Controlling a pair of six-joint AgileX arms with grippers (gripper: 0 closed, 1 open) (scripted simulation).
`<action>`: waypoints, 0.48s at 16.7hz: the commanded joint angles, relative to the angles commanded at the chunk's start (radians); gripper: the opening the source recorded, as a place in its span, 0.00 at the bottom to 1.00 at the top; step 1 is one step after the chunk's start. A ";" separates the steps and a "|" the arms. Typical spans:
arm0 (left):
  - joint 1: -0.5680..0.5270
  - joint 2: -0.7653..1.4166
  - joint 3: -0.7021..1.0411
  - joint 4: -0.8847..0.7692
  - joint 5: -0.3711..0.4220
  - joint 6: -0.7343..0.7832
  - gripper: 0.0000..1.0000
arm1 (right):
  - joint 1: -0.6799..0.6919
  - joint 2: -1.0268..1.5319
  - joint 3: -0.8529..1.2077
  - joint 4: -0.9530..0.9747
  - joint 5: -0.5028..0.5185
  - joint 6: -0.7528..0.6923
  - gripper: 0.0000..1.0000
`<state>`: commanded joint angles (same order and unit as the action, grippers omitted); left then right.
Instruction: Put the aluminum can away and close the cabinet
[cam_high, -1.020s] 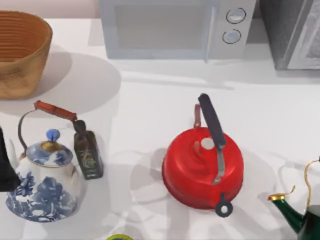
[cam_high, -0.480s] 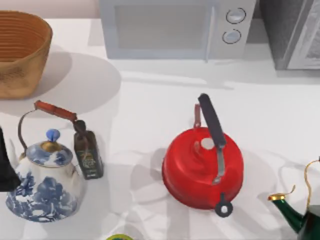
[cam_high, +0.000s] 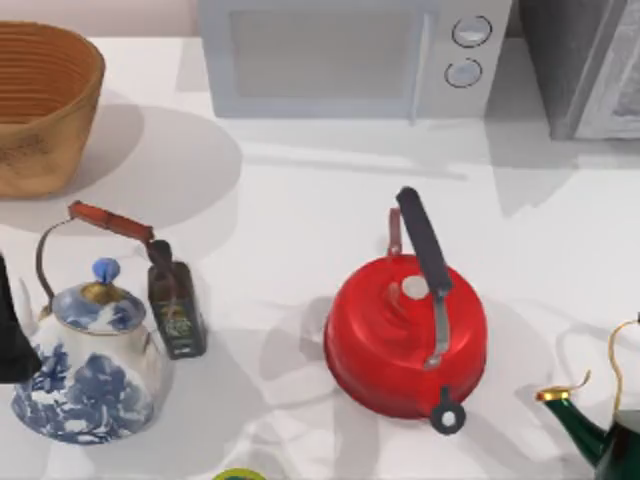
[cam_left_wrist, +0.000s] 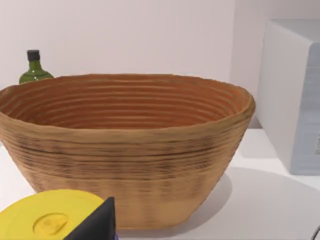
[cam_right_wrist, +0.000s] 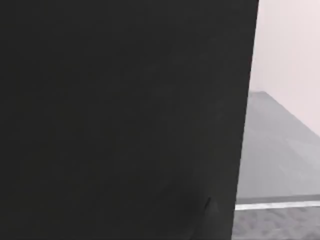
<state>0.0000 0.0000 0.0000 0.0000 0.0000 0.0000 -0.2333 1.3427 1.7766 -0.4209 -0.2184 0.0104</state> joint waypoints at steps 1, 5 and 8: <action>0.000 0.000 0.000 0.000 0.000 0.000 1.00 | 0.095 -0.003 -0.003 -0.003 0.094 0.000 1.00; 0.000 0.000 0.000 0.000 0.000 0.000 1.00 | 0.437 -0.023 -0.024 -0.014 0.430 0.003 1.00; 0.000 0.000 0.000 0.000 0.000 0.000 1.00 | 0.602 -0.040 -0.043 -0.018 0.595 0.006 1.00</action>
<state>0.0000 0.0000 0.0000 0.0000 0.0000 0.0000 0.3689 1.3031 1.7333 -0.4394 0.3763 0.0166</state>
